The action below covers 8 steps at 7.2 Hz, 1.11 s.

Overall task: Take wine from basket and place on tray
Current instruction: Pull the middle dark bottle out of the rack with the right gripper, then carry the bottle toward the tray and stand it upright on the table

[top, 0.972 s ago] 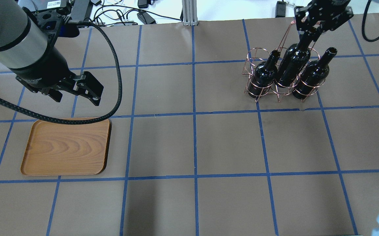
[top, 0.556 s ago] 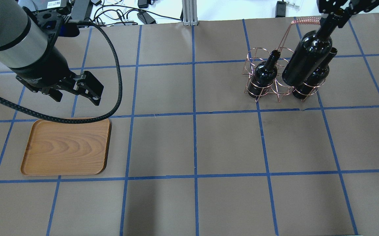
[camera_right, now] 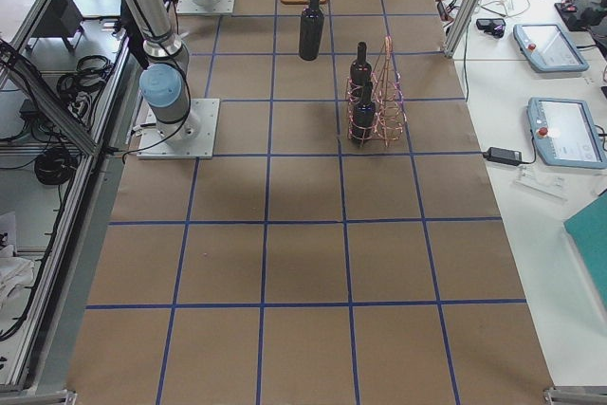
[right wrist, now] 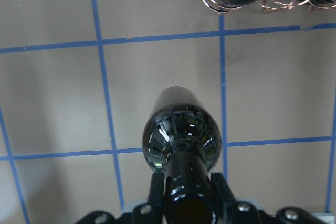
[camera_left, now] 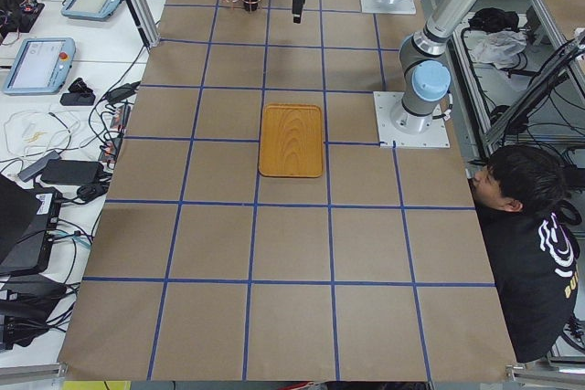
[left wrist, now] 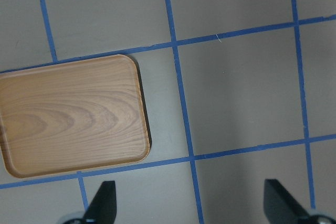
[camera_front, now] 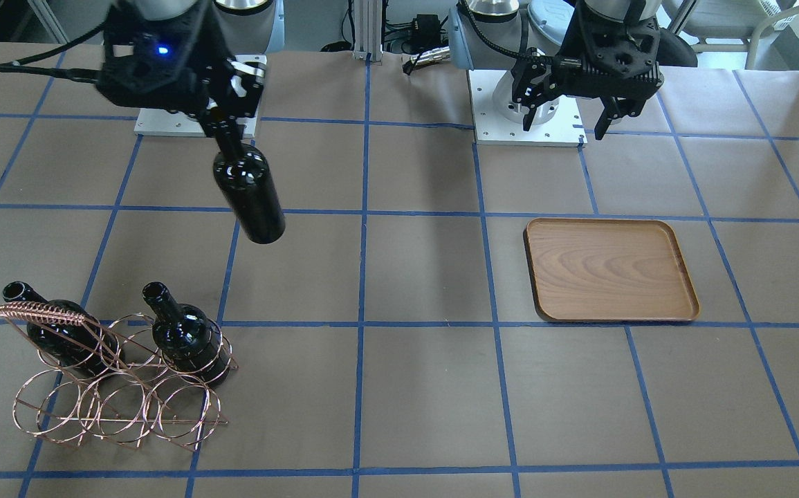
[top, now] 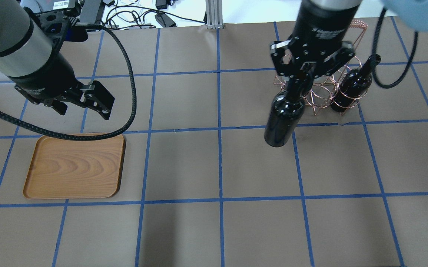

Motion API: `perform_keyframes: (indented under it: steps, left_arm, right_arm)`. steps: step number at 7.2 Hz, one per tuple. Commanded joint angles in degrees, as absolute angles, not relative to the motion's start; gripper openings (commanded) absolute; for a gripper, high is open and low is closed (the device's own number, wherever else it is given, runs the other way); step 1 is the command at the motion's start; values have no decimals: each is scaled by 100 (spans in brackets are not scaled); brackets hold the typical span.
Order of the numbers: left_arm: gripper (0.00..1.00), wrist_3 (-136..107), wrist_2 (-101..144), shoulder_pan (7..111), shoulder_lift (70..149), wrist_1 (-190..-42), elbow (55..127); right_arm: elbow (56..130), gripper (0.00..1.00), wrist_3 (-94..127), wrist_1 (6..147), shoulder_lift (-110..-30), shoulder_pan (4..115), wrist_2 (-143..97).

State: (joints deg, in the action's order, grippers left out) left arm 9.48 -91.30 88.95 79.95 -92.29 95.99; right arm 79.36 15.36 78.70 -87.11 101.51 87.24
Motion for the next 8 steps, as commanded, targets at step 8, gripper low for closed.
perform_keyframes:
  steps: [8]
  left_arm:
    - [100,1020,-9158,8816,7989,-9202,9580]
  right_arm:
    - [7998,27,4192,10301,-7093,12383,8657]
